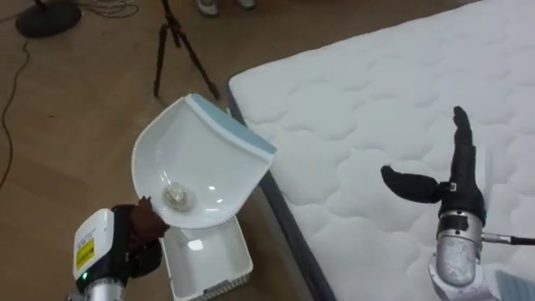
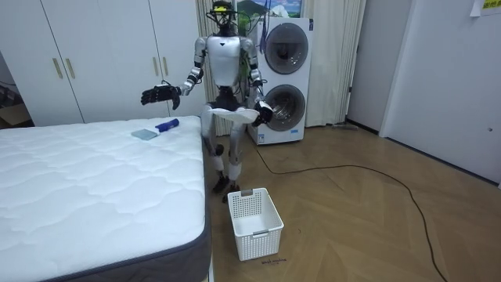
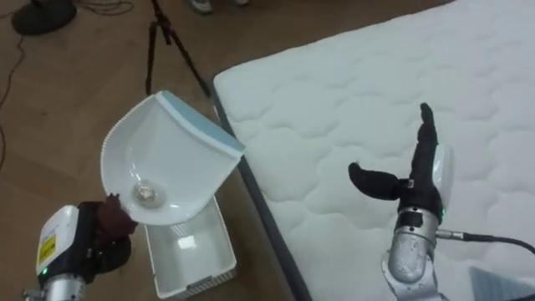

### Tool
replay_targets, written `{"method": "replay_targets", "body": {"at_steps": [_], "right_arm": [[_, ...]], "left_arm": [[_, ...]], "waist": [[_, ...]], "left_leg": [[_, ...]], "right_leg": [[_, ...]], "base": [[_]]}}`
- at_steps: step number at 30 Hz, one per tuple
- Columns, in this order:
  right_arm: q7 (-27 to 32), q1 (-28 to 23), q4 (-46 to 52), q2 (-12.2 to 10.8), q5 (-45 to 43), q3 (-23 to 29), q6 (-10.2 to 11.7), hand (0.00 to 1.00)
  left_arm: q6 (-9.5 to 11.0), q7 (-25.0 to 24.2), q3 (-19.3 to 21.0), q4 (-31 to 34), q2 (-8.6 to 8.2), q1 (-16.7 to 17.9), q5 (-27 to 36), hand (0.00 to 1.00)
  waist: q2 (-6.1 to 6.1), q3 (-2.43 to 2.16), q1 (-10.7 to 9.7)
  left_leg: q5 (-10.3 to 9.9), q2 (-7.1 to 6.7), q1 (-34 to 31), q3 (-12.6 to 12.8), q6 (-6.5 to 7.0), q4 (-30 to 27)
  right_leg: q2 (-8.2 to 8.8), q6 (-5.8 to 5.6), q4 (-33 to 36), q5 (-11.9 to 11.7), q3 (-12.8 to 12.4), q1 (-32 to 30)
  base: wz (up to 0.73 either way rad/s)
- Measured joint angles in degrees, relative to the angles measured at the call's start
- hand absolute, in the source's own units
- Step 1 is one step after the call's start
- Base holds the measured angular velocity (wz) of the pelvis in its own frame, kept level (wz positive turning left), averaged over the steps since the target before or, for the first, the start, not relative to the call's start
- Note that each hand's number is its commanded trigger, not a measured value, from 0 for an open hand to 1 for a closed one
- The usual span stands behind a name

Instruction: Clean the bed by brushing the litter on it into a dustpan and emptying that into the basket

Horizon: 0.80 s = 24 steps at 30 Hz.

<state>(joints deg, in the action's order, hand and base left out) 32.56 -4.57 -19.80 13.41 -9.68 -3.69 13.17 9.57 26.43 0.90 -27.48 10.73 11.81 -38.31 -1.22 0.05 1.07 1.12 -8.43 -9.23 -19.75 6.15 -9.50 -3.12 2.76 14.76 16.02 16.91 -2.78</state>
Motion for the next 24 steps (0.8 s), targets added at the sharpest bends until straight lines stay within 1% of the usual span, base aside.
{"method": "replay_targets", "body": {"at_steps": [1, 2, 3, 4, 5, 6, 7, 8, 9, 10, 11, 12, 13, 14, 15, 16, 17, 18, 19, 21, 24], "right_arm": [[1.0, 0.0, 0.0, 0.0, -0.3, 0.3, 0.0, 0.00], [1.6, -0.3, 0.0, 0.0, -0.7, 0.7, -0.1, 0.00], [1.8, -0.5, 0.1, 0.0, -1.2, 0.9, -0.1, 0.00], [2.2, -0.9, 0.2, 0.1, -2.4, 1.4, -0.2, 0.00], [2.6, -1.3, 0.4, 0.1, -3.4, 1.8, -0.1, 0.00], [2.8, -1.2, 0.5, 0.1, -4.2, 1.8, -0.1, 0.00], [3.2, -1.0, 0.5, 0.1, -5.9, 1.7, 0.3, 0.00], [3.5, -1.0, 0.7, 0.2, -6.8, 1.6, 1.2, 0.00], [3.6, -1.0, 0.8, 0.2, -6.9, 1.5, 1.6, 0.00], [3.5, -0.2, 0.6, 0.9, -6.7, 1.5, 1.7, 0.00], [3.3, -0.7, 0.5, 0.9, -6.5, 1.4, 1.6, 0.00], [2.7, -0.9, 0.5, 1.0, -6.5, 1.4, 1.5, 0.00], [1.4, -1.0, 0.5, 1.1, -6.4, 1.4, 1.2, 0.00], [-0.2, -0.9, 0.3, 1.4, -5.5, 1.4, 1.0, 0.00], [-1.1, -0.8, 0.0, 1.4, -4.8, 1.4, 0.9, 0.00], [-3.0, -1.0, -1.6, 1.3, -3.5, 0.3, 0.9, 0.00], [-4.5, -1.4, -3.2, 1.3, -2.9, -0.6, 0.9, 0.00], [-5.0, -1.5, -4.0, 1.3, -2.4, -1.0, 0.9, 0.00], [-5.6, -1.5, -4.8, 1.3, -1.4, -1.5, 0.9, 0.00], [-5.7, -1.0, -6.1, 1.4, -1.6, -1.4, 1.6, 0.00], [-6.5, -0.7, -9.7, 1.4, -1.5, -1.9, 2.0, 0.00]], "left_arm": [[0.0, -0.3, -0.6, -0.1, 0.39, 0.0, 0.0, 1.00], [0.0, -0.7, -1.5, -0.2, 1.10, -0.4, 0.0, 1.00], [0.0, -0.8, -2.0, -0.3, 1.46, -0.7, 0.0, 1.00], [0.0, -1.2, -2.9, -0.7, 2.12, -1.6, 0.1, 1.00], [0.0, -1.8, -3.8, -1.0, 2.58, -2.5, 0.1, 1.00], [0.0, -2.1, -4.3, -1.0, 2.91, -2.8, 0.1, 1.00], [0.0, -2.4, -5.1, -1.3, 3.48, -3.5, 0.1, 1.00], [0.0, -2.5, -5.6, -1.4, 3.99, -4.4, 0.0, 1.00], [0.0, -2.7, -5.5, -1.5, 4.17, -4.9, -0.1, 1.00], [-0.3, -2.7, -5.3, -2.2, 3.27, -6.2, -0.1, 1.00], [-0.1, -2.9, -5.6, -3.1, 2.74, -6.0, -0.1, 1.00], [0.2, -2.9, -5.6, -3.7, 2.48, -5.7, -0.1, 1.00], [0.7, -2.9, -5.5, -4.7, 2.43, -5.6, -0.1, 1.00], [0.9, -2.9, -5.4, -5.3, 2.67, -6.5, 0.0, 1.00], [1.0, -2.9, -5.2, -5.6, 3.00, -7.4, 0.0, 1.00], [1.0, -2.8, -4.4, -6.0, 3.64, -7.8, -0.1, 1.00], [0.8, -2.1, -3.9, -6.7, 4.21, -7.7, -0.1, 1.00], [0.5, -1.6, -3.8, -7.2, 4.51, -7.7, 0.0, 1.00], [-0.1, -0.8, -3.7, -8.1, 4.85, -7.7, 0.1, 1.00], [-0.4, 0.2, -3.8, -9.1, 5.11, -7.7, 0.1, 1.00], [-0.4, 1.0, -4.0, -9.8, 6.07, -7.8, 0.4, 1.00]], "waist": [[0.01, 0.00, -2.2], [-0.03, 0.06, -3.4], [0.06, 0.16, -3.7], [0.68, 0.34, -4.0], [1.29, 0.39, -4.0], [1.66, 0.40, -3.7], [2.33, 0.37, -3.4], [3.31, 0.53, -2.5], [4.02, 0.68, -2.1], [2.46, 2.29, -1.6], [1.11, 2.47, -0.7], [0.48, 2.18, -0.3], [-0.18, 1.82, -0.3], [-0.05, 1.74, -0.5], [0.09, 1.84, -0.6], [2.10, 2.12, -0.3], [3.07, 1.75, 0.2], [3.36, 1.68, 0.6], [3.67, 1.49, 0.8], [3.79, 1.35, 0.8], [3.25, 1.42, 0.9]], "left_leg": [[0.9, -1.50, 0.9, -8.8, -1.32, 0.5], [1.9, -2.63, 1.9, -17.4, -2.78, 1.2], [2.2, -3.10, 2.3, -20.6, -3.42, 1.3], [2.8, -3.98, 2.8, -25.2, -4.54, 0.9], [3.1, -4.83, 2.6, -26.6, -4.99, 0.4], [3.0, -5.31, 2.2, -26.2, -5.11, 0.1], [2.7, -6.04, 0.9, -23.7, -5.35, -0.6], [2.1, -6.53, -1.2, -18.2, -5.00, -1.8], [1.4, -6.48, -2.8, -13.6, -4.95, -2.8], [-2.0, -4.07, -6.9, -3.7, -5.53, -9.2], [-6.8, 0.52, -10.2, 6.3, -6.02, -18.2], [-9.2, 2.73, -10.4, 9.2, -6.11, -21.5], [-14.2, 6.12, -9.5, 12.3, -7.16, -25.0], [-18.6, 8.24, -8.8, 14.2, -8.18, -25.4], [-18.6, 8.21, -9.4, 15.5, -6.83, -25.1], [-18.5, 7.12, -9.8, 16.0, -5.81, -25.2], [-18.5, 6.95, -10.2, 15.5, -4.37, -25.3], [-18.4, 7.06, -10.3, 15.4, -4.11, -25.3], [-18.3, 7.15, -10.6, 15.4, -3.87, -25.1], [-18.0, 7.11, -11.0, 15.5, -3.48, -24.6], [-17.8, 6.86, -11.4, 15.5, -3.21, -23.8]], "right_leg": [[-1.65, 0.98, -2.6, -2.4, -2.7, -1.2], [-3.03, 1.13, -4.2, -4.9, -5.3, -2.5], [-3.36, 1.06, -4.7, -6.0, -6.5, -3.3], [-3.51, 0.64, -5.4, -8.2, -9.3, -4.3], [-3.09, 0.28, -6.1, -10.0, -12.0, -4.3], [-2.73, -0.17, -6.1, -10.7, -13.1, -4.3], [-1.34, -0.56, -6.0, -11.9, -14.5, -3.8], [0.44, -0.84, -5.7, -13.4, -15.0, -3.1], [1.61, -0.93, -5.3, -13.0, -14.9, -2.9], [2.14, -0.45, -3.8, -11.3, -11.5, -3.8], [2.48, -0.35, -0.8, -9.1, -8.8, -4.9], [2.84, -0.87, 0.9, -7.9, -8.3, -5.6], [4.13, -1.69, 5.0, -5.6, -7.4, -7.5], [5.49, -2.48, 10.3, -3.1, -7.0, -10.2], [6.15, -2.79, 12.9, -2.3, -7.3, -11.4], [6.78, -3.50, 15.3, -1.5, -8.2, -13.2], [6.34, -3.70, 14.6, -1.9, -8.4, -13.3], [6.16, -3.67, 14.0, -2.2, -8.4, -13.1], [5.95, -3.84, 13.1, -2.9, -8.4, -13.0], [5.91, -4.08, 12.7, -3.5, -8.9, -12.9], [6.11, -4.22, 11.9, -3.6, -8.9, -13.3]], "base": [[1.17], [1.16], [1.10], [1.01], [0.98], [0.87], [0.75], [0.69], [0.62], [0.43], [0.33], [0.20], [0.28], [0.42], [0.37], [0.17], [0.04], [-0.03], [-0.04], [0.00], [0.05]]}}
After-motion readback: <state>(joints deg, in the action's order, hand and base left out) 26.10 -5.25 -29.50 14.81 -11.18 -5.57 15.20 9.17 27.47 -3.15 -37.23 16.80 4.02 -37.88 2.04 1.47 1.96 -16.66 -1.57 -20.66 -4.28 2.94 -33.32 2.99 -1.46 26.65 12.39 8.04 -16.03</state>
